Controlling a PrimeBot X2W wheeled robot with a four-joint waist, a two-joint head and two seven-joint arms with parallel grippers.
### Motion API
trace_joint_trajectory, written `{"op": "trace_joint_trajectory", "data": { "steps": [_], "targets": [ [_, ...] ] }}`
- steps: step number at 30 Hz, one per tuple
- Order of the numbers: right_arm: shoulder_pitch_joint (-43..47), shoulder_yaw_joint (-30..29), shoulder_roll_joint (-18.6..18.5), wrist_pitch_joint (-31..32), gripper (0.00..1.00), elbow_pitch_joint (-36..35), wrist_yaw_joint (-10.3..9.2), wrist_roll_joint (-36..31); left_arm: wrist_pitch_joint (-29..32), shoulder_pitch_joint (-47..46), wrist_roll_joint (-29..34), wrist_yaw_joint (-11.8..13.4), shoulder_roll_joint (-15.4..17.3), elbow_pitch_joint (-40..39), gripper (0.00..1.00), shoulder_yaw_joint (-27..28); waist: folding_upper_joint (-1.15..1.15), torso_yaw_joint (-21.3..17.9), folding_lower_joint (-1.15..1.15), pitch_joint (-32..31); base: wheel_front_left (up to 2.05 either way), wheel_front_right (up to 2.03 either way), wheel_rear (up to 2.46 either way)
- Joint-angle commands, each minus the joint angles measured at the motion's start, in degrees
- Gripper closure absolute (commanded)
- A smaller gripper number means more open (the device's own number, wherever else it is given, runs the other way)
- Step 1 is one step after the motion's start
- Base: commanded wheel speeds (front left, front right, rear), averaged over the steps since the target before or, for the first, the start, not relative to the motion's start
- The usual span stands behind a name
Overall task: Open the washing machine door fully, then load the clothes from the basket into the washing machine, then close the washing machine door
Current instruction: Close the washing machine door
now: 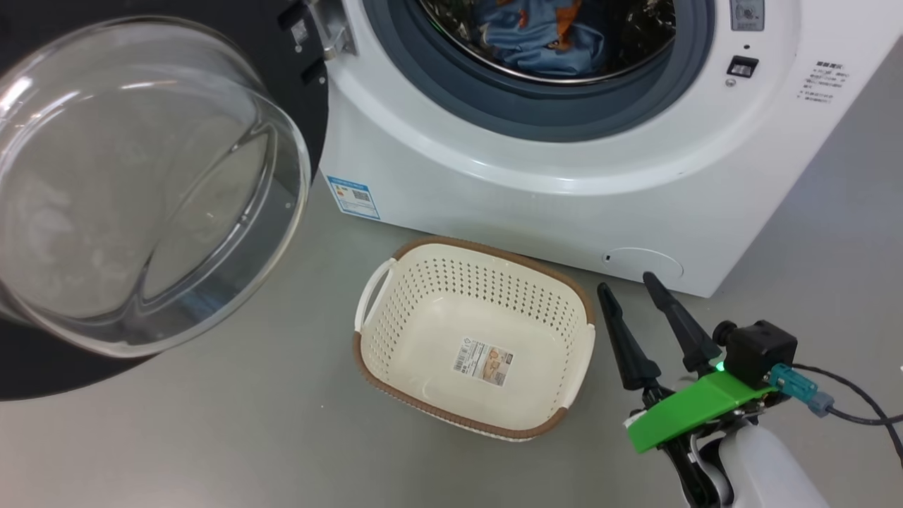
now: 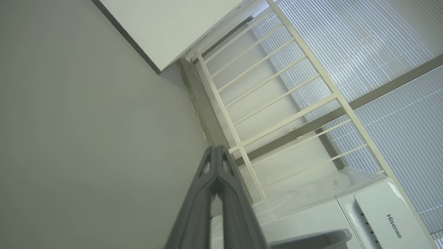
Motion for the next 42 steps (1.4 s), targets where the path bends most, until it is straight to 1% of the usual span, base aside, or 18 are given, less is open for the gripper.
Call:
{"op": "trace_joint_trajectory", "data": {
  "steps": [1, 7, 12, 15, 23, 25, 30, 31, 32, 35, 42],
  "targets": [
    [-1.69, 1.34, 0.69, -0.27, 0.00, -1.31, 0.09, -0.70, 0.74, -1.36, -0.64, 0.59, 4.87, -0.58, 1.00, 1.04, 0.00, -0.50, 0.00, 0.60, 0.00, 0.00, 0.00],
    [-2.40, 1.32, 0.73, -0.27, 0.00, -1.13, 0.09, -1.10, 3.72, -2.73, -1.44, 0.67, 5.77, 4.04, 1.00, 0.87, 0.00, -1.37, 0.00, 1.80, 0.00, 0.00, 0.00],
    [-2.62, 1.07, 0.79, -0.27, 0.00, -1.02, 0.09, -1.29, 6.25, -2.81, -1.61, -0.08, 5.79, 6.60, 1.00, 0.09, 0.00, -1.85, 0.00, 2.16, 0.00, 0.00, 0.00],
    [-2.68, 1.13, 0.88, -0.27, 0.00, -0.90, 0.09, -1.26, 7.29, -2.95, -1.83, -0.23, 6.01, 7.93, 1.00, 0.01, 0.00, -2.12, 0.00, 2.12, 0.00, 0.00, 0.00],
    [-2.94, 0.76, 1.05, -0.27, 0.00, -1.17, 0.09, -1.35, 12.75, -3.19, -1.77, -0.63, 5.75, 9.83, 1.00, -1.71, 0.00, -2.57, 0.00, 2.15, 0.00, 0.00, 0.00],
    [-2.96, 0.77, 1.09, -0.27, 0.00, -1.12, 0.09, -1.37, 15.31, -3.07, -1.86, -0.98, 5.65, 9.89, 1.00, -2.36, 0.00, -2.66, 0.00, 2.05, 0.00, 0.00, 0.00],
    [-2.33, 0.40, 1.18, -0.27, 0.00, -0.96, 0.09, -1.02, 24.31, -1.68, -2.41, -2.21, 5.49, 8.76, 1.00, -4.35, 0.00, -2.65, 0.00, 0.80, 0.00, 0.00, 0.00],
    [-2.09, 0.29, 1.20, -0.27, 0.00, -0.93, 0.09, -0.91, 25.73, -1.27, -2.56, -2.36, 5.52, 8.42, 1.00, -4.60, 0.00, -2.61, 0.00, 0.43, 0.00, 0.00, 0.00],
    [-2.09, 0.29, 1.20, -0.27, 0.00, -0.93, 0.09, -0.91, 25.73, -1.27, -2.56, -2.36, 5.52, 8.42, 1.00, -4.60, 0.00, -2.61, 0.00, 0.43, 0.00, 0.00, 0.00],
    [-1.45, 0.03, 1.24, -0.27, 0.00, -0.93, 0.09, -0.55, 29.94, -0.09, -3.23, -2.71, 5.46, 7.05, 1.00, -5.16, 0.00, -2.42, 0.00, -0.75, 0.00, 0.00, 0.00],
    [-0.35, 0.03, 1.35, -0.27, 0.00, -1.16, 0.09, 0.14, 41.10, 3.23, -6.28, -3.08, 3.09, 0.31, 1.00, -6.26, 0.00, -1.68, 0.00, -2.70, 0.00, 0.00, 0.00]
  ]
}}
